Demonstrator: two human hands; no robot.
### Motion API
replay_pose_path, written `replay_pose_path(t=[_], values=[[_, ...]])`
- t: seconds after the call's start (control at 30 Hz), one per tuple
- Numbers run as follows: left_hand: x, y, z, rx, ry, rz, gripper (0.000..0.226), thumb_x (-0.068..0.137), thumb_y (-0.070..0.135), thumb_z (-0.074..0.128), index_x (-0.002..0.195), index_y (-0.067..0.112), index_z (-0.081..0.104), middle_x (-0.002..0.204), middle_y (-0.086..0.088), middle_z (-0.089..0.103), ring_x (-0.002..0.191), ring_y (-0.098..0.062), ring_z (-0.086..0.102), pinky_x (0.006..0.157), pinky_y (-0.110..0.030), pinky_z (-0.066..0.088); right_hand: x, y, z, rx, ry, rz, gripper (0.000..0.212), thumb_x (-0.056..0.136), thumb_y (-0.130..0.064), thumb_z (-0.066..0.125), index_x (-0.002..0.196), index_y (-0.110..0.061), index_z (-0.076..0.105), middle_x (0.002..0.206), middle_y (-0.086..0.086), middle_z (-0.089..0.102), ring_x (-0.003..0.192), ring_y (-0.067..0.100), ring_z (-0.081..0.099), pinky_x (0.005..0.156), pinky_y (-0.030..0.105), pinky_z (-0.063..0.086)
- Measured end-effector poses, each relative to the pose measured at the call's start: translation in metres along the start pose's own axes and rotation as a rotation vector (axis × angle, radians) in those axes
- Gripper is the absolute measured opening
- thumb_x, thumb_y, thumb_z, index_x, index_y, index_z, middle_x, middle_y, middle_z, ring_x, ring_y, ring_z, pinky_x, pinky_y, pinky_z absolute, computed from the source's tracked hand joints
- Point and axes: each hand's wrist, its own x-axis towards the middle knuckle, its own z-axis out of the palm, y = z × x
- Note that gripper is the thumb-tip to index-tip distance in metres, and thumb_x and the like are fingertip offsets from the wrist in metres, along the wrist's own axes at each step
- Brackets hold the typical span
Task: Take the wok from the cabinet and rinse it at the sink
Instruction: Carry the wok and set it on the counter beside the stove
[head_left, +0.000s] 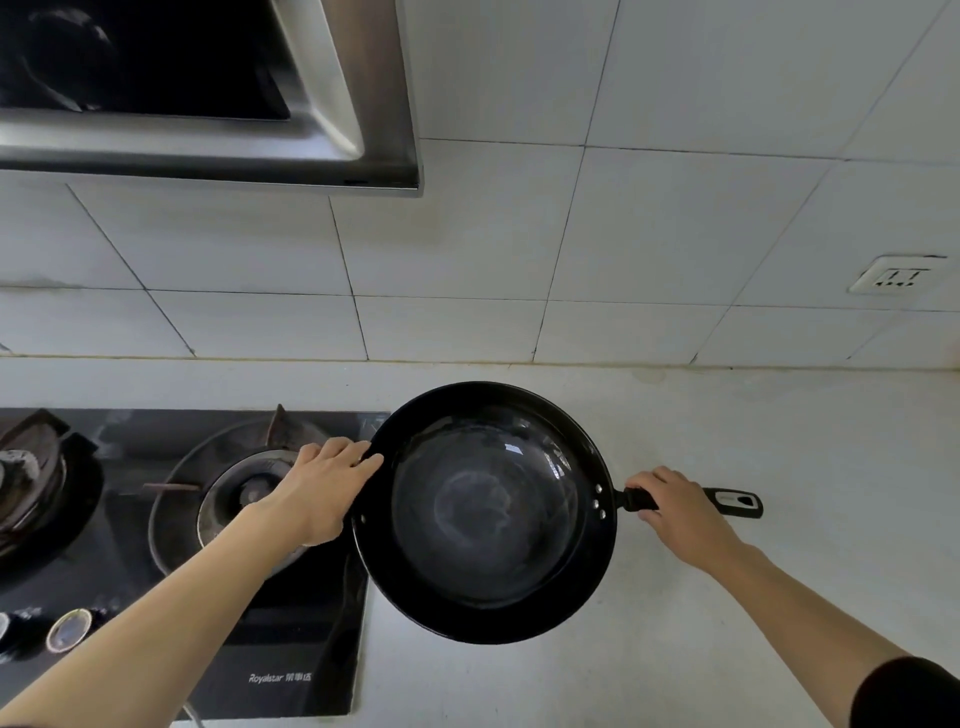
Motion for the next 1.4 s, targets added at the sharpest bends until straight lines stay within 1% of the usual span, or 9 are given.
replay_pose_path(t=[0.2,0.3,0.37,0.47,0.53,0.7,0.9,1.07,1.4], values=[[-0.009,0.034,0.008,-0.085,0.174,0.114,0.063,0.091,0.024,0.051,0.151,0.022,0.034,0.158,-0.004,0.03,0.145,-0.027,0.024,0.114,-0.044,0.026,-0.035,-0.018,0.006,-0.019,-0.011,0.101,0.027,0.088,-0.019,0.066,0.112,-0.027,0.058,0.105,-0.005,0.056,0.094,0.019,0.056,0.082,0.034,0.046],[-0.01,0.049,0.022,-0.091,0.276,0.2,0.043,0.087,0.035,0.063,0.128,0.022,0.061,0.132,-0.001,0.06,0.12,-0.025,0.054,0.093,-0.041,0.048,-0.055,-0.028,0.012,0.009,-0.038,0.171,0.027,0.088,-0.022,0.066,0.11,-0.033,0.055,0.102,-0.007,0.055,0.092,0.02,0.059,0.08,0.036,0.05],[-0.013,0.063,0.027,-0.093,0.34,0.232,0.034,0.089,0.042,0.059,0.116,0.024,0.067,0.119,0.004,0.066,0.109,-0.021,0.06,0.085,-0.037,0.051,-0.068,-0.035,0.017,0.032,-0.052,0.204,0.027,0.087,-0.023,0.067,0.111,-0.031,0.056,0.103,-0.007,0.057,0.094,0.019,0.059,0.08,0.036,0.052],[-0.02,0.085,0.03,-0.159,0.337,0.262,0.045,0.097,0.046,0.029,0.119,0.024,0.063,0.121,0.006,0.062,0.112,-0.019,0.055,0.09,-0.036,0.046,-0.087,-0.049,0.024,0.051,-0.051,0.214,0.028,0.087,-0.025,0.067,0.113,-0.027,0.057,0.103,-0.006,0.057,0.094,0.015,0.057,0.08,0.033,0.051],[-0.028,0.098,0.029,-0.161,0.31,0.261,0.046,0.1,0.046,0.023,0.124,0.024,0.057,0.124,0.006,0.057,0.114,-0.019,0.05,0.095,-0.036,0.041,-0.098,-0.059,0.029,0.08,-0.037,0.216,0.028,0.085,-0.027,0.069,0.111,-0.027,0.056,0.101,-0.006,0.057,0.091,0.014,0.057,0.077,0.031,0.051],[-0.051,0.13,0.025,-0.147,0.228,0.196,0.038,0.101,0.047,0.032,0.122,0.023,0.054,0.116,0.002,0.054,0.106,-0.019,0.048,0.094,-0.035,0.038,-0.116,-0.077,0.042,0.181,0.0,0.178,0.033,0.081,-0.032,0.073,0.108,-0.025,0.054,0.099,-0.007,0.059,0.085,0.012,0.058,0.073,0.032,0.053],[-0.076,0.153,0.032,-0.163,0.139,0.05,0.045,0.098,0.043,0.045,0.137,0.022,0.046,0.135,0.001,0.048,0.122,-0.021,0.042,0.103,-0.035,0.035,-0.137,-0.105,0.058,0.401,0.035,0.125,0.031,0.081,-0.026,0.074,0.106,-0.02,0.056,0.1,-0.003,0.059,0.087,0.011,0.058,0.076,0.029,0.053],[-0.09,0.16,0.036,-0.205,0.129,-0.047,0.061,0.096,0.037,0.052,0.151,0.02,0.031,0.155,-0.006,0.03,0.143,-0.026,0.026,0.114,-0.039,0.028,-0.159,-0.122,0.071,0.589,-0.02,0.1,0.044,0.078,-0.033,0.074,0.117,-0.025,0.055,0.098,-0.005,0.061,0.086,0.009,0.061,0.075,0.028,0.057],[-0.098,0.151,0.051,-0.258,0.114,-0.055,0.069,0.096,0.032,0.053,0.155,0.025,0.017,0.164,-0.003,0.012,0.147,-0.028,0.019,0.115,-0.043,0.03,-0.173,-0.163,0.08,0.676,0.006,0.185,0.067,0.081,-0.03,0.073,0.14,-0.023,0.044,0.099,-0.004,0.061,0.087,0.009,0.062,0.075,0.024,0.056]])
